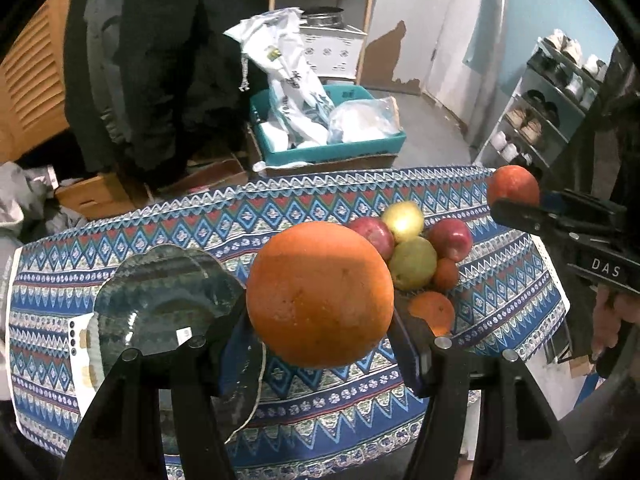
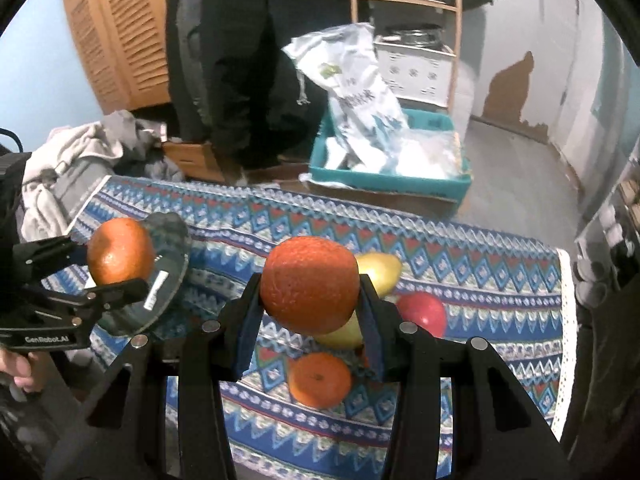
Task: Organize fruits
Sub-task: 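Lift and carry the left tool's orange over the glass plate while the right tool carries its orange there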
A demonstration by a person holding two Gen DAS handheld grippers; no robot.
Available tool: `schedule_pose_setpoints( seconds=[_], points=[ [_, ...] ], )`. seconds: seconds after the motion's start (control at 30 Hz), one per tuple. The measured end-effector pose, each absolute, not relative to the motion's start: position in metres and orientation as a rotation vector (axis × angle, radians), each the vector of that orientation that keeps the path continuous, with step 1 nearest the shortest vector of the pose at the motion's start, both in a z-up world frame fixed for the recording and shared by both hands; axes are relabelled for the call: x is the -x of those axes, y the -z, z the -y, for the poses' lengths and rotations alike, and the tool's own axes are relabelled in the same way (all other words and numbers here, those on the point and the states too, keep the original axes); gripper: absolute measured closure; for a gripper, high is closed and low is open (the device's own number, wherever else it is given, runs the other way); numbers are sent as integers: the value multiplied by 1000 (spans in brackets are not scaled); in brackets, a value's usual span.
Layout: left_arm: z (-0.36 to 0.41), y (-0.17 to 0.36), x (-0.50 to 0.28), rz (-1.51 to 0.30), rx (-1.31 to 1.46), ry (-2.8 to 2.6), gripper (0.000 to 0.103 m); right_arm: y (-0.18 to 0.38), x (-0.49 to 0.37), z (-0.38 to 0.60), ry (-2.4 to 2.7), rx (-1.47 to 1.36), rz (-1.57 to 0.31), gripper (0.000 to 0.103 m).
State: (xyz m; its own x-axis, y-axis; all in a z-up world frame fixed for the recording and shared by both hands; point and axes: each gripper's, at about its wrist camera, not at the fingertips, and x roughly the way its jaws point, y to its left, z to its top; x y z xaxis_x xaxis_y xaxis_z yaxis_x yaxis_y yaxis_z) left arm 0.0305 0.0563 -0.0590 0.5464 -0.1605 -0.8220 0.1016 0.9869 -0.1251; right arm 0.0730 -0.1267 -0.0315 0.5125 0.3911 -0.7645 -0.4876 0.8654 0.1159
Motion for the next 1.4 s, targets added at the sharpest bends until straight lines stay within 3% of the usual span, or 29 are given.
schedule_pose_setpoints(
  seconds=[0.73,1.4],
  points=[
    [-144,60,-17,-974,162,9,38,24,-85,5,-691,169,-889,59],
    [-202,119,-12,-1104,185,-116,38,82,-95,-87,-780,249,-1013,59]
  ],
)
